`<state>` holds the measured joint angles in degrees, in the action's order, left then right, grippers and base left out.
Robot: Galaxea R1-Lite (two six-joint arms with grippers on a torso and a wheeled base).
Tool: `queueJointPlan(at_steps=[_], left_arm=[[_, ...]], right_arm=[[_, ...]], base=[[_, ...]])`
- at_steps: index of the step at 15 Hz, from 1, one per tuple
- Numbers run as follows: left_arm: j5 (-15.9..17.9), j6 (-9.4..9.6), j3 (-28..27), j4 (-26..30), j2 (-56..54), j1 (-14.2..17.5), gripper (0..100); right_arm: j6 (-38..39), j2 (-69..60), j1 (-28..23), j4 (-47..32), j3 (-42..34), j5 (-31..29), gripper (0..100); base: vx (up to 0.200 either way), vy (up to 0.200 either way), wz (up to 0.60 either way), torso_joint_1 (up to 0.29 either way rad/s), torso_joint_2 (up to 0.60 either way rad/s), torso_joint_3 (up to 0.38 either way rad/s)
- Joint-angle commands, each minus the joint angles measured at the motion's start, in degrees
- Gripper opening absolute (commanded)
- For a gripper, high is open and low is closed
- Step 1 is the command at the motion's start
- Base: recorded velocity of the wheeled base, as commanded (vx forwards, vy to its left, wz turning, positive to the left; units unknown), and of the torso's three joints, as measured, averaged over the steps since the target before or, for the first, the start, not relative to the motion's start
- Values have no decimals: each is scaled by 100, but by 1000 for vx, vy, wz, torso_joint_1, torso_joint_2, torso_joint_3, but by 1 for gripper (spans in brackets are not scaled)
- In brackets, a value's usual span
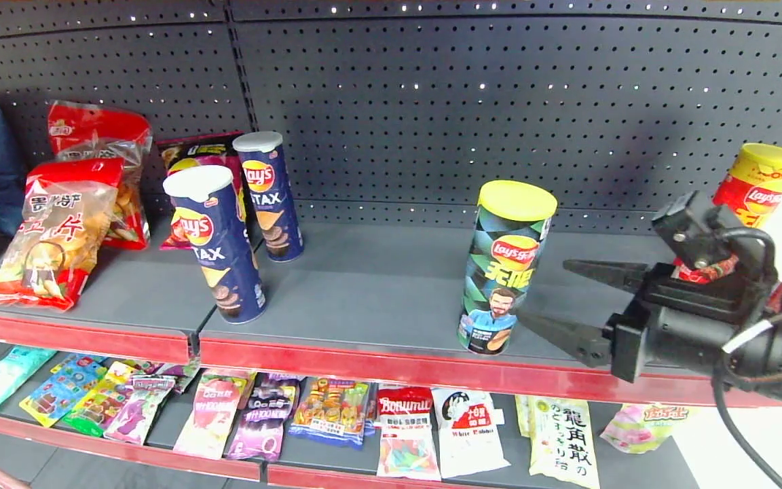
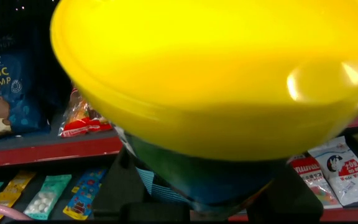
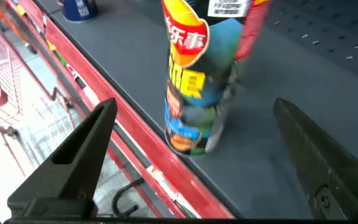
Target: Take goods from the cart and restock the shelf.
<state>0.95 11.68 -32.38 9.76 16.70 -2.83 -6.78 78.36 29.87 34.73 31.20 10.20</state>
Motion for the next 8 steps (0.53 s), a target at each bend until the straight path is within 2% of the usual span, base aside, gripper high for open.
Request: queueJointPlan(at_steps=[1,4,7,8], left_arm=[[2,-8,12,8,-44,-7,0],[10,-52,109,8,-88,-7,0],[37,-131,118,-1,-53,-16,0],[46,-131,126,-1,-44,-25,0]], right_arm=[[-96,-1236,2,-10,-650,-282,100],[-227,-2571,-78,-379,-1239,-502,100],[-210,-4127,-640,-2040,-1133,-598,100],[-192,-4400,-754,-2322,-1160,-590,100]], base=[[0,0,0,0,0,0],[0,0,0,0,0,0],[0,0,0,0,0,0],[0,0,0,0,0,0]])
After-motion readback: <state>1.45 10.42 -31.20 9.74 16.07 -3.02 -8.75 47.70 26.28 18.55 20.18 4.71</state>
